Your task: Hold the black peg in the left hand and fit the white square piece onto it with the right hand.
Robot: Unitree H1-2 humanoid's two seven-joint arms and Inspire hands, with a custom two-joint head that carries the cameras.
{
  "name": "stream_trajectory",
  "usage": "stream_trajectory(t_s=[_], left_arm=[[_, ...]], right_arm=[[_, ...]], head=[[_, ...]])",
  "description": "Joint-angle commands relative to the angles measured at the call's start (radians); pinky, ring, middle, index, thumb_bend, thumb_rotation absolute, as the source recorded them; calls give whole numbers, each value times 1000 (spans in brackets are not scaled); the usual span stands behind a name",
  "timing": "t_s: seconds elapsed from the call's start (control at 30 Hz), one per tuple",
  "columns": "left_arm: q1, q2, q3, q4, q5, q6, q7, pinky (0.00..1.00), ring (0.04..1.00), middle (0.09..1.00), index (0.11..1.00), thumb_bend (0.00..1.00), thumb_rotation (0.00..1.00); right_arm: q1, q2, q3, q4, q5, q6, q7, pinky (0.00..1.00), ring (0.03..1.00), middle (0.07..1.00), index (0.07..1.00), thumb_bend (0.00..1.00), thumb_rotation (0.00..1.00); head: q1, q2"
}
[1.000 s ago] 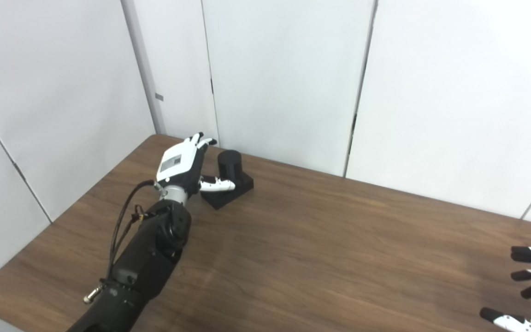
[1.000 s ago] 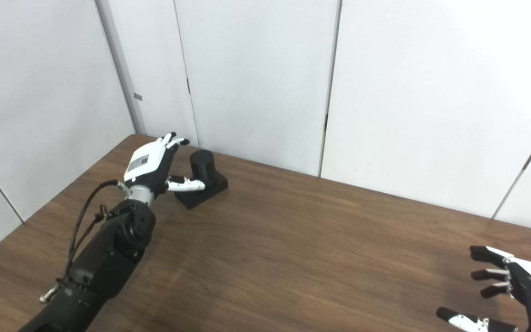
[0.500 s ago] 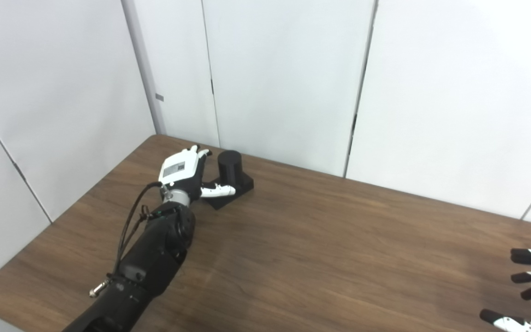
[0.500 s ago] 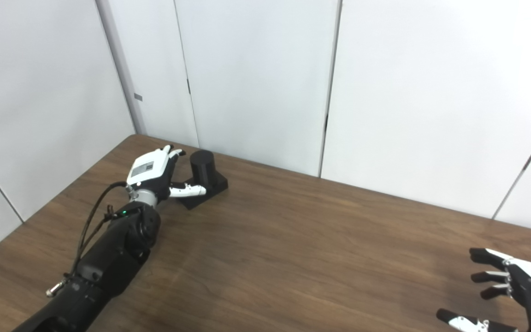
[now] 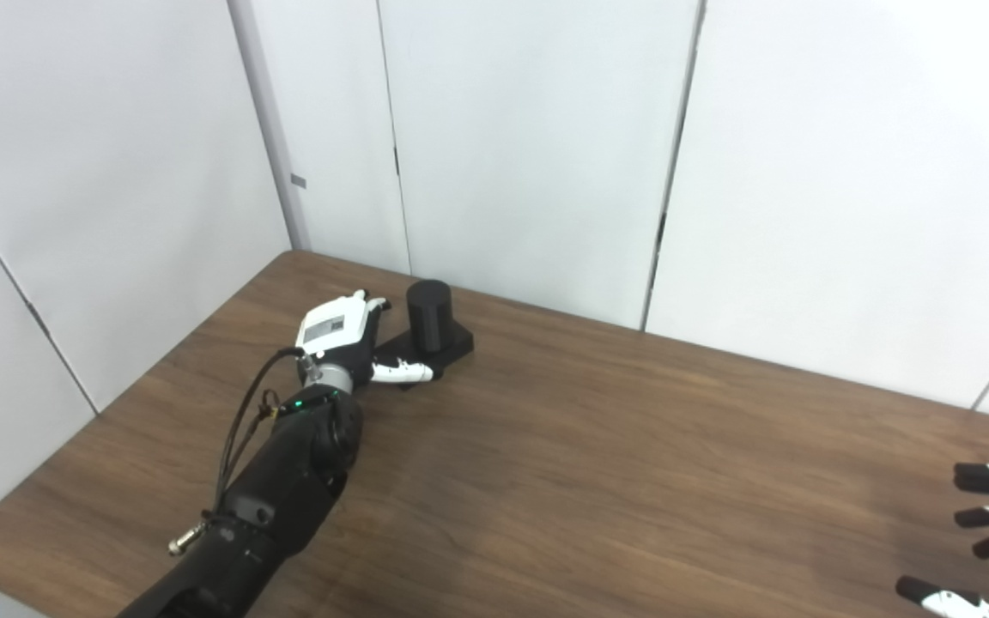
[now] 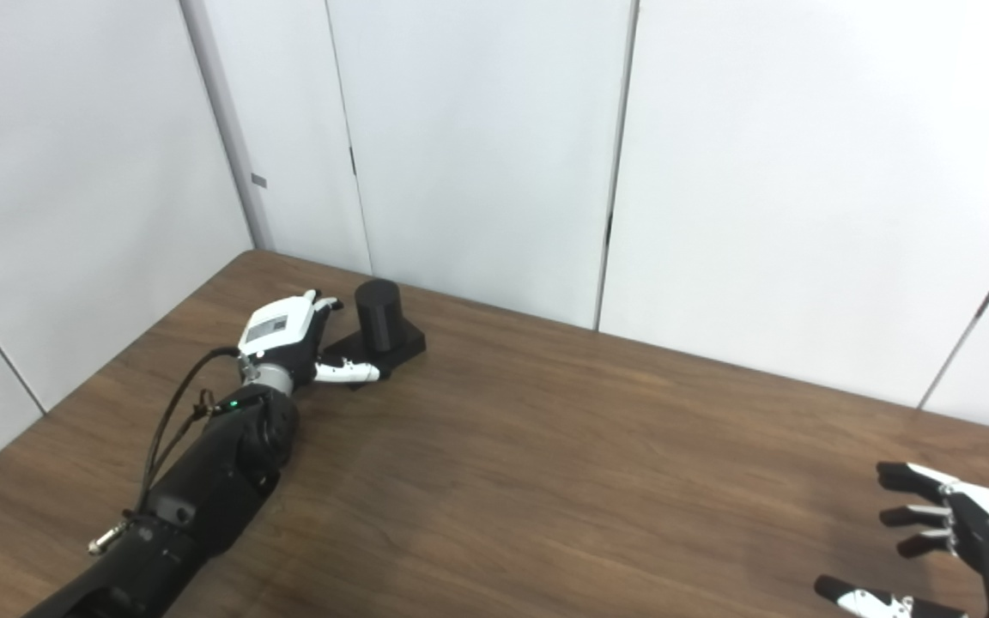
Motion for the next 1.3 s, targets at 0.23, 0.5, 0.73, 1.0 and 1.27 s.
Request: stream_trajectory(t_s=[0.23,0.5,0.73,1.0,1.27], left_arm=[[-47,36,-25,50,-21,-43,20,938,1000,1000,863,1000,558],[-51,29,-28,83,-37,-76,42,931,1000,1000,846,1000,544],[-70,26,-36,128,-43,-65,49,949,1000,1000,838,1000,538],[-83,27,-36,181,-65,-91,71,954,1000,995,823,1000,536],[-103,14,-32,213,-99,-112,95,957,1000,967,785,927,471]], right_arm=[[-17,-10,-9,-48,9,-2,1,468,611,720,708,567,0],[-17,-12,-6,-55,3,6,3,465,606,720,709,558,0],[-14,-9,-9,-58,11,5,1,467,597,716,703,566,0],[-4,-10,-7,-66,-1,8,0,476,618,722,706,555,0],[0,-18,-12,-68,2,10,4,483,620,723,712,545,0]], head=[[-6,8],[-10,11],[-13,15],[-16,20],[-15,25]])
